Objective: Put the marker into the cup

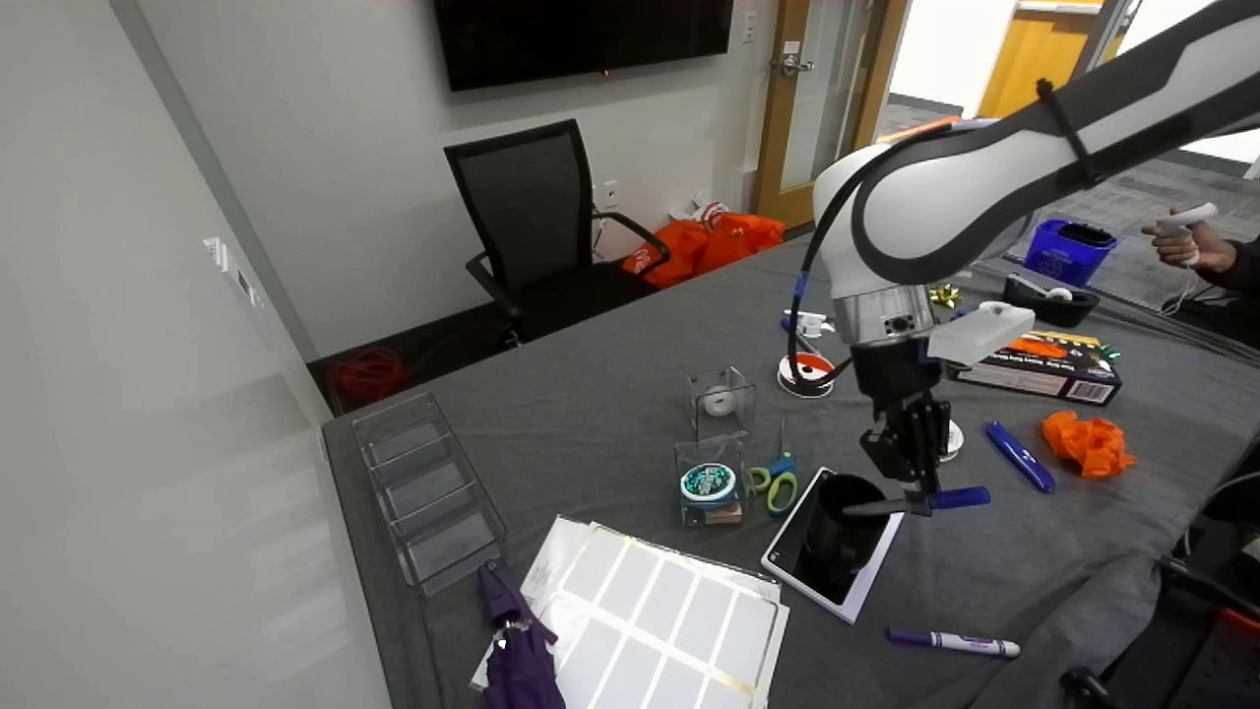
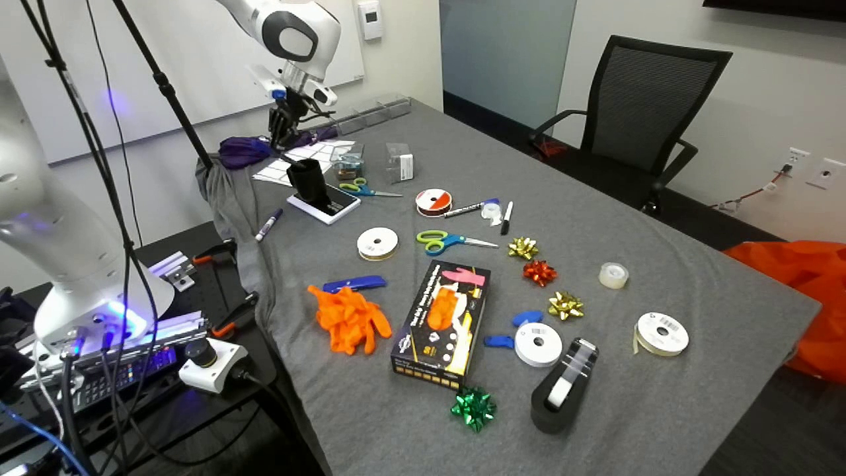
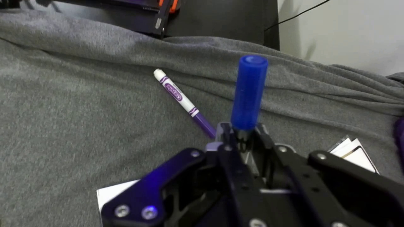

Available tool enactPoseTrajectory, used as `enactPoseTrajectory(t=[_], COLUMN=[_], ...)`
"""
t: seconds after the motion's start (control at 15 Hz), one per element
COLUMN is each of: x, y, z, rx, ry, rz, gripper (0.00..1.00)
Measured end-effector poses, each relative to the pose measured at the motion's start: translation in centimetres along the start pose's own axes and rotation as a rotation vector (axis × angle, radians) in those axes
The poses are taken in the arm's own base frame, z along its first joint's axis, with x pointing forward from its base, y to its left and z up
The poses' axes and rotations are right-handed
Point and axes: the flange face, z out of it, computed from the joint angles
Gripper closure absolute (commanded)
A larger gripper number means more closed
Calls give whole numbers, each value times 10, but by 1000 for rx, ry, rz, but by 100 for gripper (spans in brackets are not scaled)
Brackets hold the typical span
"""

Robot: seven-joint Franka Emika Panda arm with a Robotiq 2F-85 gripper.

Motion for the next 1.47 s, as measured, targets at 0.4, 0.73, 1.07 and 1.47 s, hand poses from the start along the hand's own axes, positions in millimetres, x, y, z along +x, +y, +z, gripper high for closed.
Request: enactPoseTrajectory(t=[0.4, 0.73, 1.07, 1.47], x=[15, 20, 21, 20], y=[5, 8, 8, 8], z=[3, -5, -8, -12], rx=[48, 82, 86, 26], ry=[-72, -58, -53, -17], rz=[75, 119, 148, 124], gripper=[95, 43, 8, 0])
